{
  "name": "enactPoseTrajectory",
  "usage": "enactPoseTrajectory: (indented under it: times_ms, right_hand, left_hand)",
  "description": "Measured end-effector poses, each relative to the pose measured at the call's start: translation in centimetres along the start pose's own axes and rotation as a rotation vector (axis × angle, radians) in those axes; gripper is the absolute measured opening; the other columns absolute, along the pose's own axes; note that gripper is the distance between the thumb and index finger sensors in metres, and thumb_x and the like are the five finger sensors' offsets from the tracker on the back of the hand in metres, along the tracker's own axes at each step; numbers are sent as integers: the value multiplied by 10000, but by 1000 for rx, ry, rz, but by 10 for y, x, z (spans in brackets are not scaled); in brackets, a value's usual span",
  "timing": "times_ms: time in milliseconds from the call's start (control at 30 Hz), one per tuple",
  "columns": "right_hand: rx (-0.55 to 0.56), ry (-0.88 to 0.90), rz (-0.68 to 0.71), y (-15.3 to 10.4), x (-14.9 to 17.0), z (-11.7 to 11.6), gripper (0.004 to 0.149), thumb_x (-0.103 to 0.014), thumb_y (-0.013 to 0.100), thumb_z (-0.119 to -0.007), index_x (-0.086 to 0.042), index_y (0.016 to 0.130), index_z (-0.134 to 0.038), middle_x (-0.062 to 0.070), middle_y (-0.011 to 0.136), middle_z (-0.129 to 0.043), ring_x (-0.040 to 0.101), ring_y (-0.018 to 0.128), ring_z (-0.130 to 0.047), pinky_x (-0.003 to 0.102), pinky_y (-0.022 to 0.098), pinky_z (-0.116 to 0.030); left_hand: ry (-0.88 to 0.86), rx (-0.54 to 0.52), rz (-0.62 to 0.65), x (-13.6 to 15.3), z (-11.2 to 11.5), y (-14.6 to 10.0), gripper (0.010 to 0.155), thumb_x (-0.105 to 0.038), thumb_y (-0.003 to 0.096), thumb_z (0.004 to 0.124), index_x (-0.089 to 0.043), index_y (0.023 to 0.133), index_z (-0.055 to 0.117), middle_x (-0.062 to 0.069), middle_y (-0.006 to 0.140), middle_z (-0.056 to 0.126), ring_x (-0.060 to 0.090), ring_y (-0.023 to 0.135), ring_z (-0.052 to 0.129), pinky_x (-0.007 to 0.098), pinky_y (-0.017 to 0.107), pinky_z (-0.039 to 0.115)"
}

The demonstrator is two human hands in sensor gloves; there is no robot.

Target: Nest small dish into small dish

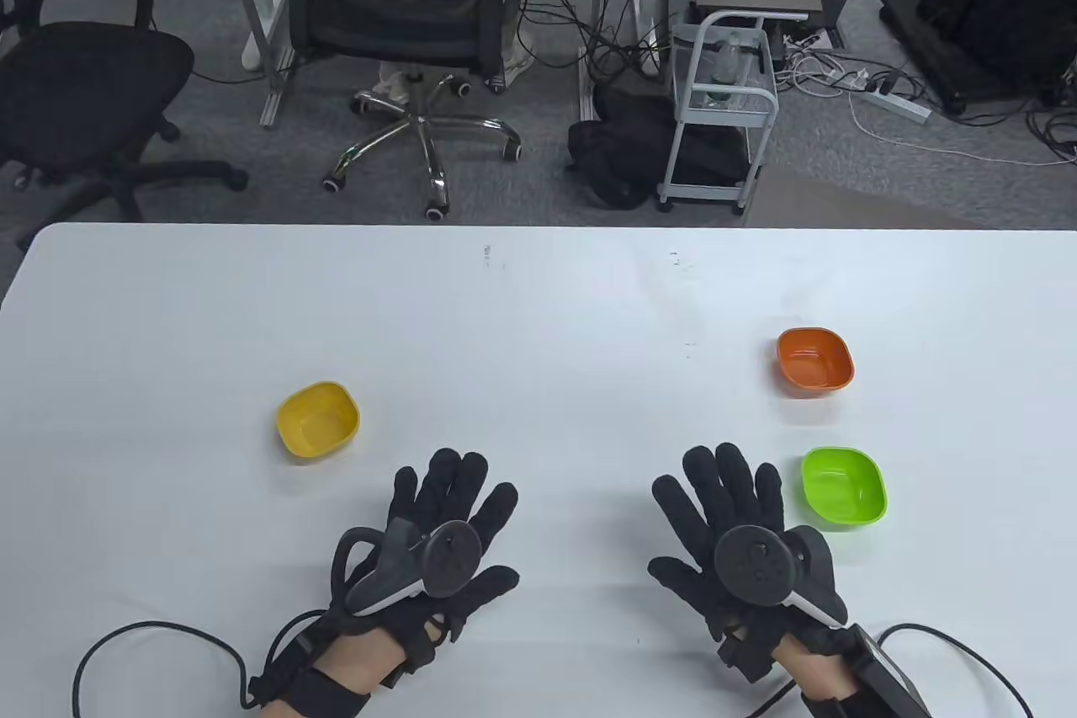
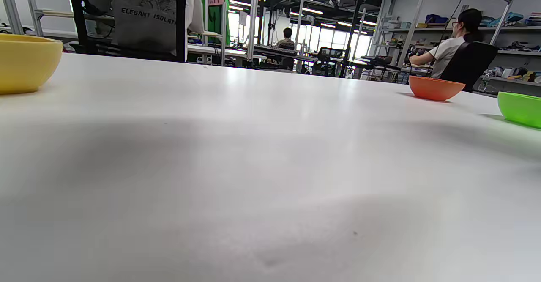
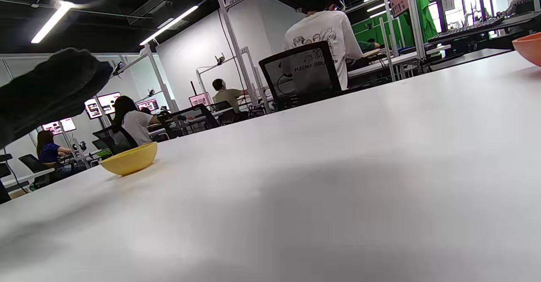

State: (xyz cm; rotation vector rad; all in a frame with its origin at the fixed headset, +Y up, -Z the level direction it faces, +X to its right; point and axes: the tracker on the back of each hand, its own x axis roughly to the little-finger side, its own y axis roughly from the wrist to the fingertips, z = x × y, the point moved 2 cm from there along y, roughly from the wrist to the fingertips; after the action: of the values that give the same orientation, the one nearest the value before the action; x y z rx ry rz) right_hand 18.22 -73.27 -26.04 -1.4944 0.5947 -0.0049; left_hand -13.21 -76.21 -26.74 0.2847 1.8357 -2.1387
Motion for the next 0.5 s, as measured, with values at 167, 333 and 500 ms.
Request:
enactPoseTrajectory:
  times_ms: [167, 333, 500]
  right_hand:
    - [-13, 12, -9, 0, 1, -1, 778, -641, 315, -697, -471, 934, -256, -59, 1072, -6, 353, 1032, 21, 636, 664, 23]
    - [-20, 17, -11, 1, 0, -2, 777, -639, 315, -699, -470, 934, -261, -58, 1074, -8, 353, 1033, 16, 636, 665, 21]
    - [-23, 27, -12, 2, -1, -2, 775, -634, 316, -703, -469, 934, -265, -58, 1074, -12, 353, 1035, 11, 635, 667, 20]
  left_hand:
    - [-2, -3, -8, 1, -1, 0, 838, -840, 284, 519, -633, 872, -41, -215, 1076, -147, 128, 1066, -154, 538, 775, 46]
    - [-12, -4, -14, 3, 0, -1, 837, -840, 285, 519, -632, 873, -40, -213, 1078, -143, 130, 1068, -149, 538, 776, 51]
    - [-22, -2, -16, 5, -1, -1, 839, -840, 286, 519, -631, 874, -41, -211, 1080, -140, 132, 1070, -145, 538, 777, 54]
